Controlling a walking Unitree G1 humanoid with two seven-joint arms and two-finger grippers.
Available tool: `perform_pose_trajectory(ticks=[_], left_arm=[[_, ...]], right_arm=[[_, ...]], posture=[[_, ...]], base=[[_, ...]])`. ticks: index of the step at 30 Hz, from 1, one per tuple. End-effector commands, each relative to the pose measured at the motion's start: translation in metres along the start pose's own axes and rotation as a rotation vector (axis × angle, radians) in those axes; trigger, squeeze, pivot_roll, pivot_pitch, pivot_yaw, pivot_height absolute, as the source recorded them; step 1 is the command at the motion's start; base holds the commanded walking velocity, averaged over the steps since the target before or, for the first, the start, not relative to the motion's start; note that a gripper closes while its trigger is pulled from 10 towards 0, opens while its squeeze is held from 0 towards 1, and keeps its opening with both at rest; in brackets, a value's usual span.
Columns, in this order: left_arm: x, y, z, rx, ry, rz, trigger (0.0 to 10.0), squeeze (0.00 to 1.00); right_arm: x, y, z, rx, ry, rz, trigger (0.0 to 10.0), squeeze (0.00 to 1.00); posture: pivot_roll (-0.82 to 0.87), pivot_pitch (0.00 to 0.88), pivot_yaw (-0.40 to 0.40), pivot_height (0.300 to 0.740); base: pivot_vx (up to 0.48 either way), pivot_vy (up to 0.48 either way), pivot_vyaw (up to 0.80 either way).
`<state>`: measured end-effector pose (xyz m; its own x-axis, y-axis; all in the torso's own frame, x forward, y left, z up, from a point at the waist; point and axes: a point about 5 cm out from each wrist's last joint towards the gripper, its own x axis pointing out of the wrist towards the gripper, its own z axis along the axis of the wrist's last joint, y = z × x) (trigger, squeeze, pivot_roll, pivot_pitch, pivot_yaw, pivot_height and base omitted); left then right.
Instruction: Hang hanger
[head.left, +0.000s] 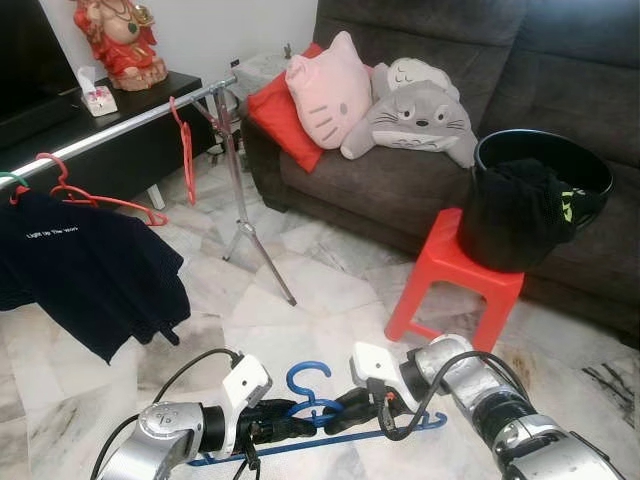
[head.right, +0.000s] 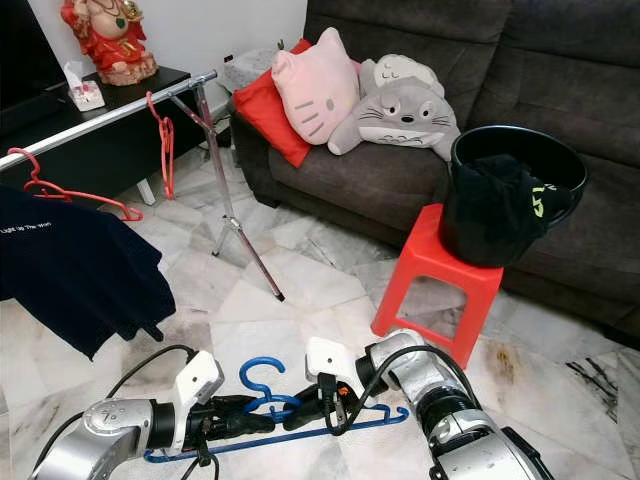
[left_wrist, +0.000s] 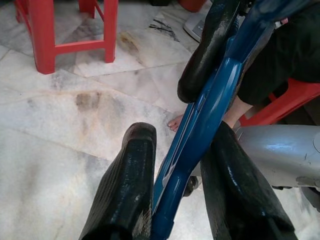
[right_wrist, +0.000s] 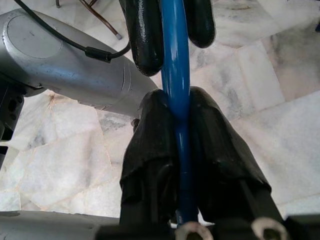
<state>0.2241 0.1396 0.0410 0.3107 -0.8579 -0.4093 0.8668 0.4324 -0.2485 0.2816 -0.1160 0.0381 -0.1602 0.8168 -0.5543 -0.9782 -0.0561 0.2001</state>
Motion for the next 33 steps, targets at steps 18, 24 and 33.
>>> perform_pose_trajectory(ticks=[18, 24, 33], left_arm=[[0.004, -0.006, -0.007, -0.007, 0.045, -0.119, 0.0, 0.0], [0.006, -0.005, -0.009, 0.033, 0.077, -0.12, 0.0, 0.0], [0.007, -0.005, -0.015, 0.098, 0.127, -0.126, 0.0, 0.0]], right_arm=[[0.004, 0.007, -0.004, 0.003, 0.024, 0.113, 10.0, 1.0], [0.005, 0.011, -0.012, 0.0, 0.071, 0.132, 10.0, 1.0], [0.004, 0.01, -0.014, -0.065, 0.152, 0.116, 10.0, 0.8]], posture=[[-0.09, 0.0, -0.019, 0.74], [-0.09, 0.0, -0.021, 0.74], [-0.08, 0.0, -0.023, 0.74]], base=[[0.0, 0.0, 0.0], [0.0, 0.0, 0.0], [0.0, 0.0, 0.0]])
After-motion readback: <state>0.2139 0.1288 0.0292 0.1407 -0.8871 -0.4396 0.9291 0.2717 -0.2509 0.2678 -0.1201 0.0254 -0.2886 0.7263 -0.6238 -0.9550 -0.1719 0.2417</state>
